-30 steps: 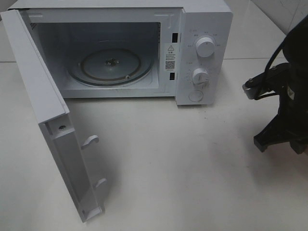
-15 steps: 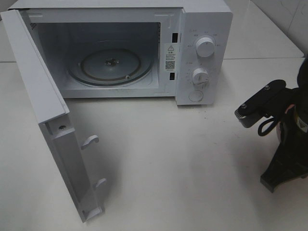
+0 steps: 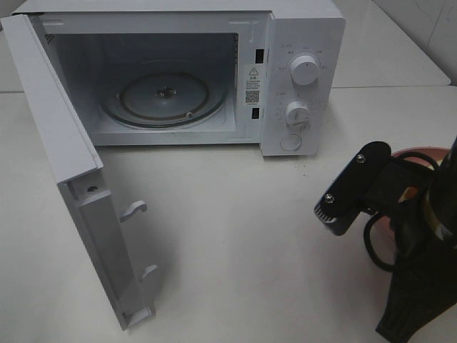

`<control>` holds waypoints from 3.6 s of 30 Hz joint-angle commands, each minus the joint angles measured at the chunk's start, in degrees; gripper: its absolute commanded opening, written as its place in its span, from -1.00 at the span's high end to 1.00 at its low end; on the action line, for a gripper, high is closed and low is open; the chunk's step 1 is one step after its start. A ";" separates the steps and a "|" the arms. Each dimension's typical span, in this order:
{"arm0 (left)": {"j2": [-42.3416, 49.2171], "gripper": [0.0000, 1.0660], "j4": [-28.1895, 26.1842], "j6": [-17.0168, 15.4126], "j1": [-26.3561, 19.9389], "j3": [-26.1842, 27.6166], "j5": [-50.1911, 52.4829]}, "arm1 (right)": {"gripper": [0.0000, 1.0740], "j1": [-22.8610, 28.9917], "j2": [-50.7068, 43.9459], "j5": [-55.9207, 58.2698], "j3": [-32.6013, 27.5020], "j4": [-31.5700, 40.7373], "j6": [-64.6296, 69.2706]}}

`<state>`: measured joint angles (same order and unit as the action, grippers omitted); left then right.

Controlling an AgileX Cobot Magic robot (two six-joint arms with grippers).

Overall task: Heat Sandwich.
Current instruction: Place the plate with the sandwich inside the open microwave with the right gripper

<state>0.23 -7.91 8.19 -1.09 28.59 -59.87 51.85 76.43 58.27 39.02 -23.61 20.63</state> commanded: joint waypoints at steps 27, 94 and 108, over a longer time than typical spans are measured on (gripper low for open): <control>1.55 -0.94 0.11 0.06 -0.06 -0.11 0.80 | 0.98 12.26 -0.40 -4.35 -0.29 -1.43 -22.46; 1.55 -0.94 0.11 0.06 -0.06 -0.11 0.80 | 1.00 -11.75 3.04 -30.08 2.35 12.38 -96.37; 1.55 -0.94 0.11 0.06 -0.06 -0.11 0.80 | 0.99 -10.54 10.20 -30.54 10.60 15.24 -98.78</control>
<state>0.23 -7.91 8.19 -1.09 28.59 -59.87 40.68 86.12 29.39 48.36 -8.65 -77.12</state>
